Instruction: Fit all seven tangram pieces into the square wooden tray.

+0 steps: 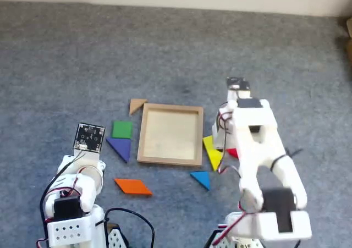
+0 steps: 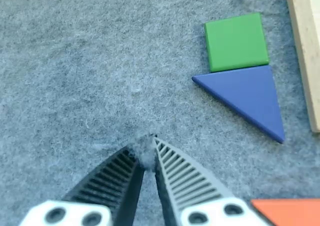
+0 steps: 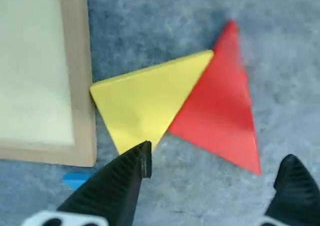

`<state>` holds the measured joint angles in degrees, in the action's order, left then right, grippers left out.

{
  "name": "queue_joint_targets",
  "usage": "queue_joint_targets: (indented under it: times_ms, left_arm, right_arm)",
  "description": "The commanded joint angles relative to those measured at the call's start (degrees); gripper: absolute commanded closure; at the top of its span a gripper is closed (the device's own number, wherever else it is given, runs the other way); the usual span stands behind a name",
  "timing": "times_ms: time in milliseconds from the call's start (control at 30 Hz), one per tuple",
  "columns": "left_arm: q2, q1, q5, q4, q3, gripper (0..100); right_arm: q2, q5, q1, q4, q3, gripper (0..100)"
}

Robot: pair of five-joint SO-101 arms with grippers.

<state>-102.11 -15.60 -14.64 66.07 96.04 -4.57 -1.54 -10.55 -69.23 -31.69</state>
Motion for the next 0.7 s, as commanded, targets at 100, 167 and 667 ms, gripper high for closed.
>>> queue_joint_targets:
  times_ms: [100, 167, 667]
  left_arm:
    - [-1.6, -0.6, 0.3, 0.3, 1.2, 99]
    - [-1.6, -0.6, 0.3, 0.3, 1.2, 99]
    - [-1.6, -0.6, 0.3, 0.3, 1.2, 99]
  right_arm:
    - [6.4, -6.9, 0.4, 4.7, 4.1, 62.5]
    - [7.7, -8.9, 1.5, 7.0, 3.6, 62.5]
    - [11.6, -17.5, 8.8, 9.0, 3.6, 62.6]
